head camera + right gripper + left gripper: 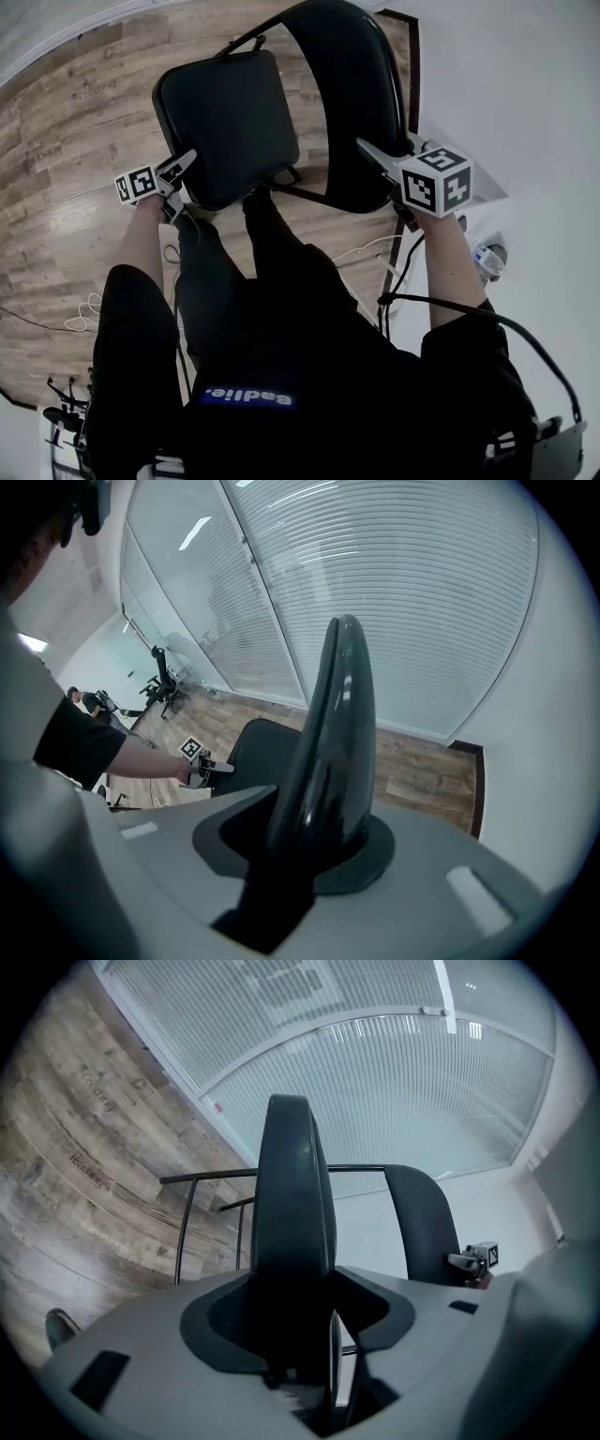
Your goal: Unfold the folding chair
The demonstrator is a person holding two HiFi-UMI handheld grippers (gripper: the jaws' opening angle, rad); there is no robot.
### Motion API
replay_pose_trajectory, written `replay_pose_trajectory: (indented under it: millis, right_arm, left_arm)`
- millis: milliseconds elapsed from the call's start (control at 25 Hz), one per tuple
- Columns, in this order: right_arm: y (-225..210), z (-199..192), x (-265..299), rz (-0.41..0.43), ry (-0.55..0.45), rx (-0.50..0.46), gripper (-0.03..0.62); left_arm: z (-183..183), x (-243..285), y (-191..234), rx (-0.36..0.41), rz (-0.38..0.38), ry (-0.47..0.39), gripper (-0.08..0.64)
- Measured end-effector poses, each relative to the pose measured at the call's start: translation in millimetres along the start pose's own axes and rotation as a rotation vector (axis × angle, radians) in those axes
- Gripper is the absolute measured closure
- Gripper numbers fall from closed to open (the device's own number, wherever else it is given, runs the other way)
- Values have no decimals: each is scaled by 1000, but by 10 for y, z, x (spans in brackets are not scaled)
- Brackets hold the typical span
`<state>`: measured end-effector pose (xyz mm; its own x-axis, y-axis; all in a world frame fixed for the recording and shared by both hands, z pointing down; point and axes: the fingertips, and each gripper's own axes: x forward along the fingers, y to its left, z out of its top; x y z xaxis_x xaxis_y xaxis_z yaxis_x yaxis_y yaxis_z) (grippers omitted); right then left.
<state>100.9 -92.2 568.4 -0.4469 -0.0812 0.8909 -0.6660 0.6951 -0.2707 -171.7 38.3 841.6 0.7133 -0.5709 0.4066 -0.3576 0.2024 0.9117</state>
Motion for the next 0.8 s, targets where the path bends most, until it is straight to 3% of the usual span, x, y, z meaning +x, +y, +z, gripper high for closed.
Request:
replay_pose_trajectory:
  millis: [360, 800]
  right_arm:
    - [316, 11, 499, 11, 1, 4, 489]
    - [261, 18, 891, 21, -2, 34, 492]
  left_arm:
    - [99, -261, 1035, -17, 57, -41, 313]
    - [291, -346, 1692, -21, -13, -72, 301]
